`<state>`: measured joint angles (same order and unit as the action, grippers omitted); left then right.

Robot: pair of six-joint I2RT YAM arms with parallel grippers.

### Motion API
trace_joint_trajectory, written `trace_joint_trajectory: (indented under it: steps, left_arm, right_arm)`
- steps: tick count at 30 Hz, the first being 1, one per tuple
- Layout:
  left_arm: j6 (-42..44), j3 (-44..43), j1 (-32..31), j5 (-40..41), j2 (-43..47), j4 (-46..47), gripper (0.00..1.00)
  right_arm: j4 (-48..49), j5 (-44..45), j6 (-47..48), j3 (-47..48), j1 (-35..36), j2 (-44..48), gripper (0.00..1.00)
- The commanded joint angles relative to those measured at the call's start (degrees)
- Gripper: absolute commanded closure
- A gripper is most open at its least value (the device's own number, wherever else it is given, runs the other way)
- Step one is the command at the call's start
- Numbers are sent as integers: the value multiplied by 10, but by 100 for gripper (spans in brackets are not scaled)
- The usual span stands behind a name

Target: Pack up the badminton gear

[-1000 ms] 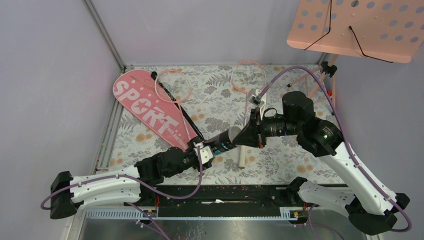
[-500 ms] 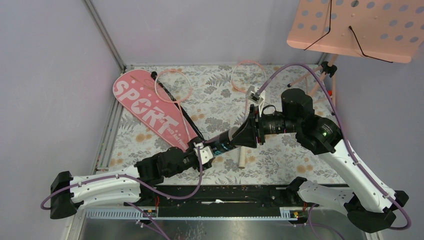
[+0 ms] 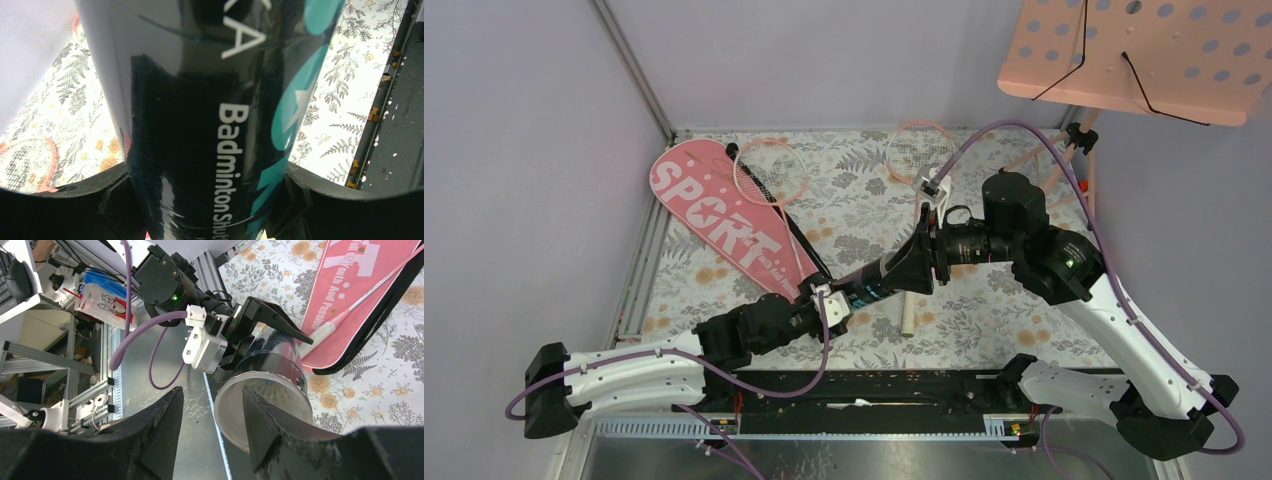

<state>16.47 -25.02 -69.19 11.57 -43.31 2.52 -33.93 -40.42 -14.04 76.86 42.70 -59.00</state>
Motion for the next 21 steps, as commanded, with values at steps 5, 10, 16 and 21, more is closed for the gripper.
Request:
trace_joint_trajectory:
  steps: [5,10,16,21]
  left_arm:
    - [0,-13,-2,-18,1,60,87]
    - [-6,-11,-2,-9,12,64,88]
    - [-13,8,-2,3,39,91,88]
    - [-24,21,-2,17,66,115,87]
  right_arm:
    - [-35,75,-4,14,40,-40,45]
    - [-29,99,-9,-4,54,-35,45]
    - [12,96,-21,-31,55,-5,44]
    - [48,64,-35,-58,54,8,41]
